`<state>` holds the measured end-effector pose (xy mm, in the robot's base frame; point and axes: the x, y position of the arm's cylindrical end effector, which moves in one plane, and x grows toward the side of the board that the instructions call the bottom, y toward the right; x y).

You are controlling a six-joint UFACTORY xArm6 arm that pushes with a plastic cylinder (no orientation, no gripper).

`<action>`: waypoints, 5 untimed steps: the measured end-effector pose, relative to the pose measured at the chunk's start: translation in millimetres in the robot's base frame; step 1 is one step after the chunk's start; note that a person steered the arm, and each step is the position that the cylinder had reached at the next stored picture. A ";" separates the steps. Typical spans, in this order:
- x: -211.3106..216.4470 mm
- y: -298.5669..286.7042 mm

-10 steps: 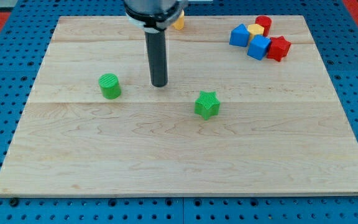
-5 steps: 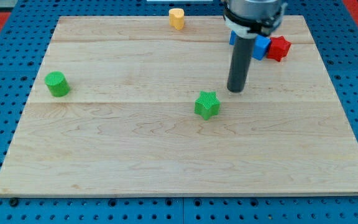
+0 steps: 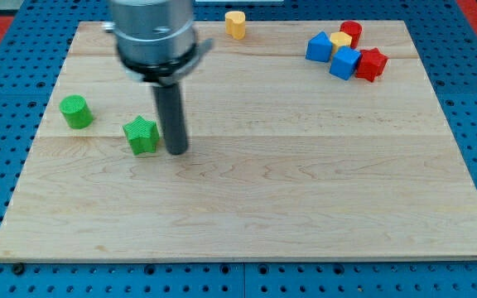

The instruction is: Push the green blocks to the left center of the board

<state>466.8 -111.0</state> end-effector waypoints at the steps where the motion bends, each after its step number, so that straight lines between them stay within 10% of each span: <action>1: -32.6 -44.0; 5: -17.5 -2.6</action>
<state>449.3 -113.6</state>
